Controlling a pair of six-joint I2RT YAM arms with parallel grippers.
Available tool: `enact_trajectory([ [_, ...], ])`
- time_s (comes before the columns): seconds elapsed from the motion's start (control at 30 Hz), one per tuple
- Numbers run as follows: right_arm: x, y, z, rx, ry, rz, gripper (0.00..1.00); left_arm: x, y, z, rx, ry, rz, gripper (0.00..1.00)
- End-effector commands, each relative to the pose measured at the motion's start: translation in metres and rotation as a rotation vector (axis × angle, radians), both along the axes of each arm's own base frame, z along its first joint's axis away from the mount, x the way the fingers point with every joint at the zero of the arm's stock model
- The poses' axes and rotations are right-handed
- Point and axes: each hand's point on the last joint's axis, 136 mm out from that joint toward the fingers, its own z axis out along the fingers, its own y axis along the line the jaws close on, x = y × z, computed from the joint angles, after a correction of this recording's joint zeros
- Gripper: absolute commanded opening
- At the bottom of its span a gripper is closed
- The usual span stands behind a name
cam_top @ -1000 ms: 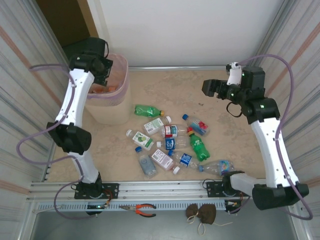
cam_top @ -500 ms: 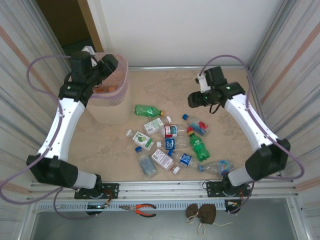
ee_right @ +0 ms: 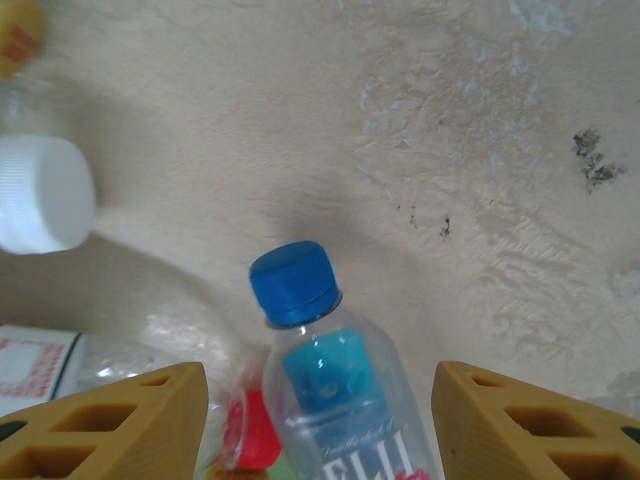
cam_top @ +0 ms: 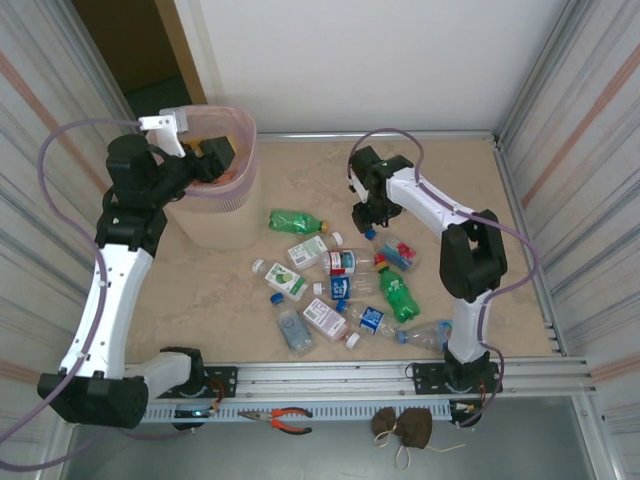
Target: Put the plastic bottles in the bin
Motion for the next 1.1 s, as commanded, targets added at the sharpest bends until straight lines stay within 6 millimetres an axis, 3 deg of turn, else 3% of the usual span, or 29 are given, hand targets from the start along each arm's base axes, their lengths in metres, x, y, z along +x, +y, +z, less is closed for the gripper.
enact_trajectory([
  [0.0, 0.003, -0.004, -0.009, -0.057, 0.034, 0.043, 0.59, -0.011, -0.003, 0.0, 0.062, -0.069, -0.045, 0.67],
  [0.13, 0.008, -0.002, -0.029, -0.085, 0.082, 0.055, 0.59, -0.016, -0.005, -0.003, 0.041, -0.078, -0.059, 0.7],
  [0.7, 0.013, 0.008, -0.068, -0.127, 0.164, 0.086, 0.58, -0.013, -0.008, -0.023, 0.054, -0.018, -0.076, 0.78],
  [1.07, 0.014, 0.005, -0.069, -0.161, 0.162, 0.096, 0.39, -0.014, -0.008, -0.027, 0.045, -0.002, -0.081, 0.77],
])
